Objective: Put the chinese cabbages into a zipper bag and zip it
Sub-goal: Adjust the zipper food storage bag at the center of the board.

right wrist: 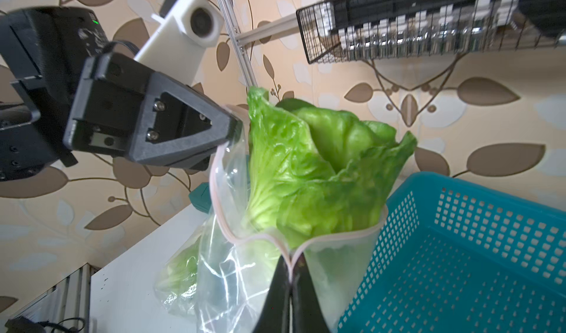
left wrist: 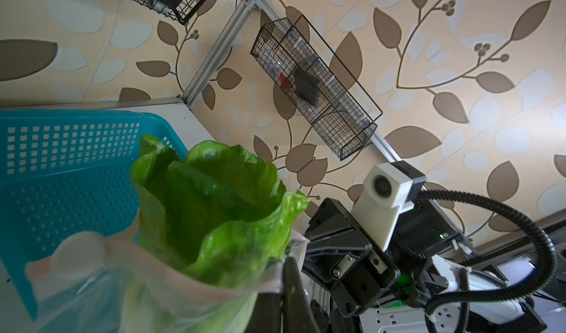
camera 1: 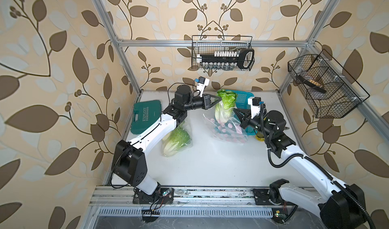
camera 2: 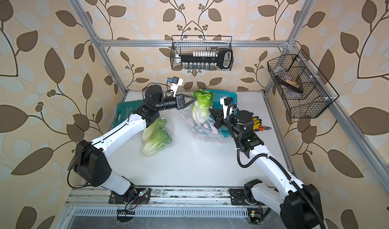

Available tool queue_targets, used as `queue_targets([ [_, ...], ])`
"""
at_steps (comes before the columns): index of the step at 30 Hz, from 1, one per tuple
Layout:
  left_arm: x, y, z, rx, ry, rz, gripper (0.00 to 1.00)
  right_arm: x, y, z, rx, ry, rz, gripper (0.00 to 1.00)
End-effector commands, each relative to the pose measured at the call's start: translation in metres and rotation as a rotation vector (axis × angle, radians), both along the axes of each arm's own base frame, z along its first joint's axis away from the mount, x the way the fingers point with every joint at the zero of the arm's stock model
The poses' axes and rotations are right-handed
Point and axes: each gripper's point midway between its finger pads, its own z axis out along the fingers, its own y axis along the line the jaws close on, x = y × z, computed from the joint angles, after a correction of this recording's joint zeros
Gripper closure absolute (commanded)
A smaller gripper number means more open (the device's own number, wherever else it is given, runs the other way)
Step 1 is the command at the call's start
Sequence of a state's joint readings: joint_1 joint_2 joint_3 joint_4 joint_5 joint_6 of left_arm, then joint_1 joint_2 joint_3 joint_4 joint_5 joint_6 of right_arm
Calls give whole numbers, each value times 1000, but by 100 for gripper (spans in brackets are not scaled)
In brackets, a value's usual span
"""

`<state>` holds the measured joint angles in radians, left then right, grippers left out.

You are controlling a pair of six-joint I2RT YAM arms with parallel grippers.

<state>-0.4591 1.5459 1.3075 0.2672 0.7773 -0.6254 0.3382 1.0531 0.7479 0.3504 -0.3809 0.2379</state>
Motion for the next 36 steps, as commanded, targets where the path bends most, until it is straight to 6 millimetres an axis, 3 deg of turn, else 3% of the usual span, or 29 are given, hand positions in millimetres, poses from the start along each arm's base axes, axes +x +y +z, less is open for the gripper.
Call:
queue_targets([
  [1,1,20,28,-78,-33,49,100,-8,-9,49,11,-190,-32,100],
  [7,1,19,34,-117,-2,16,100,-4,2,68,67,-182,56,100],
  [9,0,19,36,-111,-19,16,100,3,6,60,10,-152,58,100],
  [12,-6,20,47,-105,-54,2,100,11,-3,54,-16,-150,8,100],
  [15,-15,20,61,-90,-91,-26,100,-6,-11,81,111,-267,38,100],
  [17,-13,19,52,-59,-70,-24,100,-7,-8,81,118,-272,59,100],
  [20,1,18,20,-9,-1,15,100,14,-15,62,47,-215,-42,100],
  [23,9,15,-5,13,68,14,100,8,-21,84,98,-285,-67,100],
  [25,10,13,-6,-1,80,4,100,3,-10,90,84,-289,5,100],
  [27,11,13,1,-17,71,9,100,4,2,81,7,-250,45,100],
  [33,-3,19,25,-13,18,6,100,-11,1,107,17,-312,58,100],
  [35,-13,24,22,8,26,-5,87,-17,6,115,1,-311,101,100],
  [36,-19,29,21,20,24,-13,76,-20,9,115,-14,-298,127,100],
])
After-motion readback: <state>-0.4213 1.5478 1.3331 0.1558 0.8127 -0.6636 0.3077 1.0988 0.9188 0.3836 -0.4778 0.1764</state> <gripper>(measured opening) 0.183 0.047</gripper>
